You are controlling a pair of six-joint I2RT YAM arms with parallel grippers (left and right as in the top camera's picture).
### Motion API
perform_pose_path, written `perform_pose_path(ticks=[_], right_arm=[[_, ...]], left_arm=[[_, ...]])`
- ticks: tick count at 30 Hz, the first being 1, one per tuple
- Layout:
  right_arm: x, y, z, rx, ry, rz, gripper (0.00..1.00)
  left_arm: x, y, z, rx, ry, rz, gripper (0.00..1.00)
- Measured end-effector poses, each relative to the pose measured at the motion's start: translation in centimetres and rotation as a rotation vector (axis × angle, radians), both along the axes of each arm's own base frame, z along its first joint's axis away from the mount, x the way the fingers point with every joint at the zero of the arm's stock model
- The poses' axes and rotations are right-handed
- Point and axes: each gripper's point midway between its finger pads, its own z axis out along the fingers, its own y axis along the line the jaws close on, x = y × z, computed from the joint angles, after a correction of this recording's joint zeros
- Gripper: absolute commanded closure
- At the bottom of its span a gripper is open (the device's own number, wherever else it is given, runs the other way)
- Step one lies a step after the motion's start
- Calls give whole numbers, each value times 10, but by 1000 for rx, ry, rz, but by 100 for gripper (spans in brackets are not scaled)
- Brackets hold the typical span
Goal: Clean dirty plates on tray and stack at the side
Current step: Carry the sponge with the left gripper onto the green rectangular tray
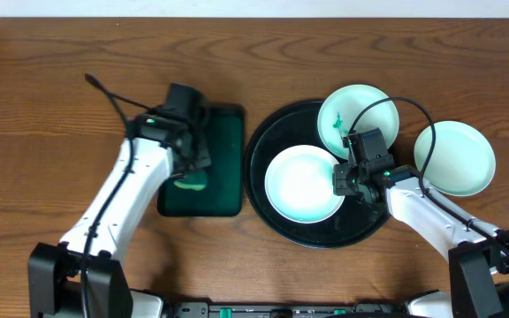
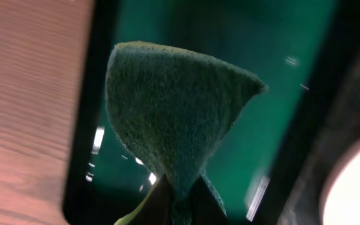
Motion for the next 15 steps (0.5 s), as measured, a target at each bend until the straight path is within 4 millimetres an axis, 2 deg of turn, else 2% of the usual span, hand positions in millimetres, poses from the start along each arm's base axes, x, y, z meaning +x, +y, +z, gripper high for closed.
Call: perform_pose_path(ticks=[3,9,15], right_arm=[[0,0,0,0,0,0,99],[0,0,0,0,0,0,99],[0,0,0,0,0,0,99]], left_arm=[[-2,11,-14,9,7,0,93],[-8,12,-48,21,-5,-64,93],[-6,11,-63,23,-44,-98,92]])
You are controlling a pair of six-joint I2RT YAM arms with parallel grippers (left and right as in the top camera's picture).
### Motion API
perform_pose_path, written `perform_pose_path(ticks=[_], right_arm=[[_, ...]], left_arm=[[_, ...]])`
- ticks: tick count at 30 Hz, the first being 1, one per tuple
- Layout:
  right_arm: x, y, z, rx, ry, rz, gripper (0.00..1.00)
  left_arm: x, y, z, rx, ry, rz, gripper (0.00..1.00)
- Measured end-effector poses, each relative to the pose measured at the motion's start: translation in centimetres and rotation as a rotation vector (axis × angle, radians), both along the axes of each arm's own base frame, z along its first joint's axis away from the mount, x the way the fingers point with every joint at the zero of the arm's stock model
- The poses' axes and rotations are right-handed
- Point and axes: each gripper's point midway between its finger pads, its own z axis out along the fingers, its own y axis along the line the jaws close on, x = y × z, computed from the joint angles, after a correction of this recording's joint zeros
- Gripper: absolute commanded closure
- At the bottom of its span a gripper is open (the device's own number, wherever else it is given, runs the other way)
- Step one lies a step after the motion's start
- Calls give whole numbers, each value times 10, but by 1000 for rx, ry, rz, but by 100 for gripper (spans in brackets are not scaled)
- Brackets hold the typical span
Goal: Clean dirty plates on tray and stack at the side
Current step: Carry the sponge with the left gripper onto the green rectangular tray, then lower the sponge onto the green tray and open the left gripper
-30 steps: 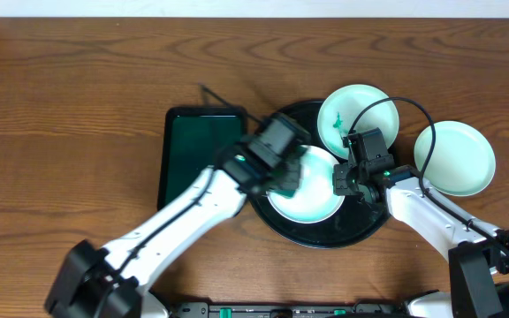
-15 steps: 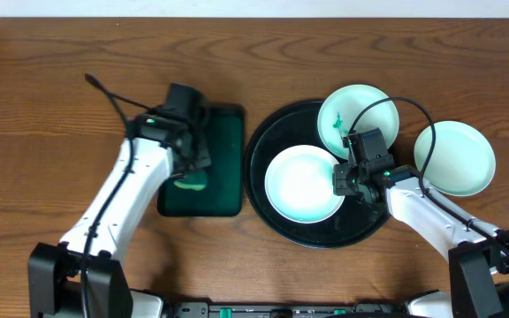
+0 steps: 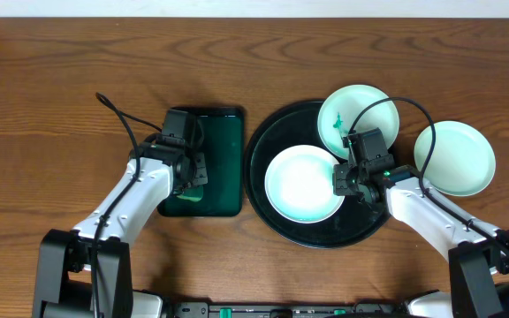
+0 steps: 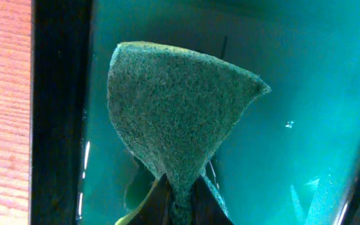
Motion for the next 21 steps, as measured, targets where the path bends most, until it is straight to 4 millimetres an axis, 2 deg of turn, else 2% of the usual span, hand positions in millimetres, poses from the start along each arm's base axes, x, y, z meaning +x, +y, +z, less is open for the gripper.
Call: perform_pose_path(ticks=[2,4,5,8,16,18,21], right_arm=[[0,0,0,0,0,0,99],[0,0,0,1,-1,0,99],[0,0,0,1,-1,0,99],[0,0,0,1,-1,0,99],[0,0,0,1,-1,0,99],[0,0,0,1,-1,0,99],[0,0,0,1,-1,0,99]], left_arm=[[1,0,0,-1,-6,-1,91],[3,-1,0,-1,-12,-7,83],[3,-1,0,1,-14,-15,83],[5,0,1,2,-21,-11,60],[14,1,4,16,-63,-14,27],[18,0,5,12,-79,-12,23],[22,0,7,9,-96,-11,22]])
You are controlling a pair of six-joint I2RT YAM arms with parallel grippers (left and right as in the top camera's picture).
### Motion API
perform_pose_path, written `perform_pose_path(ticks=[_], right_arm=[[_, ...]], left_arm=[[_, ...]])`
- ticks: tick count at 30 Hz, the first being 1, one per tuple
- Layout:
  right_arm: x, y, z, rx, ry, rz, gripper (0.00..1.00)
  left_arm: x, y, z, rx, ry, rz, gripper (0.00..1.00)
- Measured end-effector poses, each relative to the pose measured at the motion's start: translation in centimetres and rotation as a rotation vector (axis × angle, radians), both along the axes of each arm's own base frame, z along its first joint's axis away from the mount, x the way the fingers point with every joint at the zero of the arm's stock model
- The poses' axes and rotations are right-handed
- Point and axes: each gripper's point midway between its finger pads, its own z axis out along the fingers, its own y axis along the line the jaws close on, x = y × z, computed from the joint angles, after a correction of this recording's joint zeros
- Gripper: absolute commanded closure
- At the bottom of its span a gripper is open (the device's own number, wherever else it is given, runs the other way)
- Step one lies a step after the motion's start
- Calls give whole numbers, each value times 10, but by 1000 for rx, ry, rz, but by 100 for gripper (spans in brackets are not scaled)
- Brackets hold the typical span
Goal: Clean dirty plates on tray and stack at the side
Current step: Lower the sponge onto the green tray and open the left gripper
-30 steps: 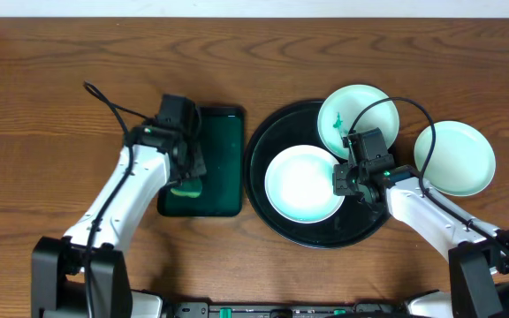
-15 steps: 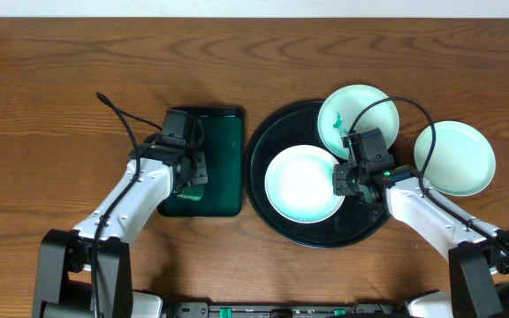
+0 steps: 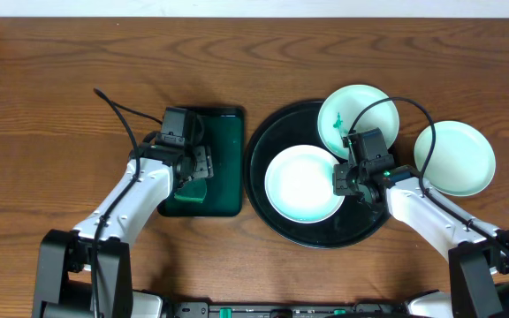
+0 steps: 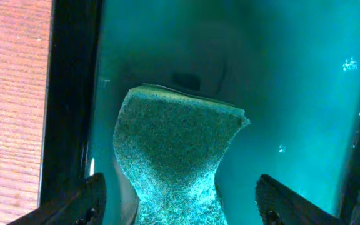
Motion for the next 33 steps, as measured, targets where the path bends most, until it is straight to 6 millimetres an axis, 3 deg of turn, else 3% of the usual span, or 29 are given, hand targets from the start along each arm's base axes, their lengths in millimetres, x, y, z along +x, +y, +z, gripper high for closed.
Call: perform_pose_path(ticks=[33], right_arm=[[0,0,0,0,0,0,99]], left_arm=[[0,0,0,0,0,0,21]])
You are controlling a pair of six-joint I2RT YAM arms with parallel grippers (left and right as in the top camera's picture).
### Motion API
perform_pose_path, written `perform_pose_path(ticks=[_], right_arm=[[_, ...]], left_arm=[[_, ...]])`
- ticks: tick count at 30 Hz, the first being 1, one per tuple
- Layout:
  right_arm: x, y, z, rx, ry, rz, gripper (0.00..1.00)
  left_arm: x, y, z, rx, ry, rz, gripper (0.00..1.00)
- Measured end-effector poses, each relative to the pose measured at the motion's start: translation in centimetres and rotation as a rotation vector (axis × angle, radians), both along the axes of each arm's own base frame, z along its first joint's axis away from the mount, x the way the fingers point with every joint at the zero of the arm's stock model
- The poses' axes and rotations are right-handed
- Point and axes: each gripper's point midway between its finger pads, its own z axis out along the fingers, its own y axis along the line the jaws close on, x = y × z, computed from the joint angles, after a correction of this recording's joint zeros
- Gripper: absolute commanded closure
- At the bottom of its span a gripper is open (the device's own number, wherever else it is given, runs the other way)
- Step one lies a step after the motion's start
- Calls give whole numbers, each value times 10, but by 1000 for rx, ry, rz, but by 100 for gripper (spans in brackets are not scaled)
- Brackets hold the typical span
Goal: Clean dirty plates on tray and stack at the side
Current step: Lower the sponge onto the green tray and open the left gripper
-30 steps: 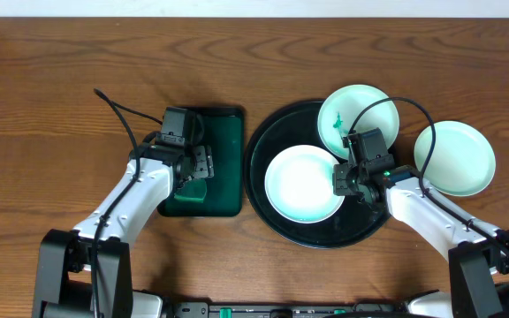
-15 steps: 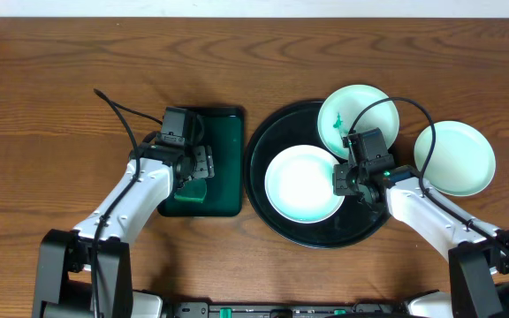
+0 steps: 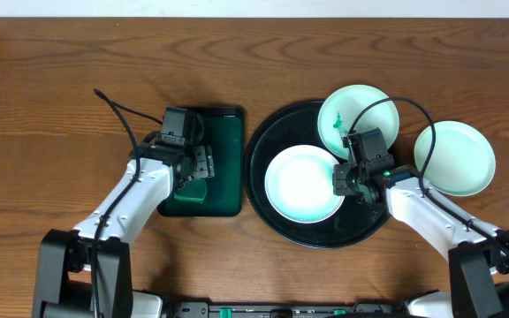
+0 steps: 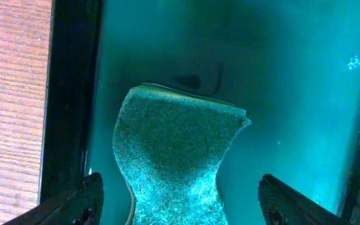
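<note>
A green sponge [image 4: 177, 156] lies in the water of the dark green tub [image 3: 224, 132]. My left gripper [image 4: 180, 206] stands open around the sponge, one fingertip on each side and apart from it. On the black round tray [image 3: 263, 141] sits a white plate [image 3: 303, 184]. My right gripper [image 3: 343, 180] is at that plate's right rim and looks shut on it. A second plate [image 3: 358, 119], with a green stain, rests on the tray's far edge. A third plate [image 3: 453, 157] stands on the table to the right of the tray.
The tub stands just left of the tray with a narrow gap between them. A black cable [image 3: 117, 110] runs from the left arm over the wooden table [image 3: 42, 106]. The right arm's cable arcs over the stained plate.
My left gripper was shut on the sponge, holding it above the tub. Then the sponge was down in the tub's water, still gripped. By 1.1 s ago the gripper had opened and let the sponge go, and it remains so. The right arm stayed at the plate's rim throughout.
</note>
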Motion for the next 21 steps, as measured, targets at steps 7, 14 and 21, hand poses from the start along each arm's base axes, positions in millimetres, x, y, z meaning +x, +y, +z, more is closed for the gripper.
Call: perform_pose_path(ticks=[7,14,21], right_arm=[[0,0,0,0,0,0,99],[0,0,0,0,0,0,99],[0,0,0,-5,-2,12,99]], left_arm=[[0,0,0,0,0,0,20],[0,0,0,0,0,0,21],[0,0,0,0,0,0,21]])
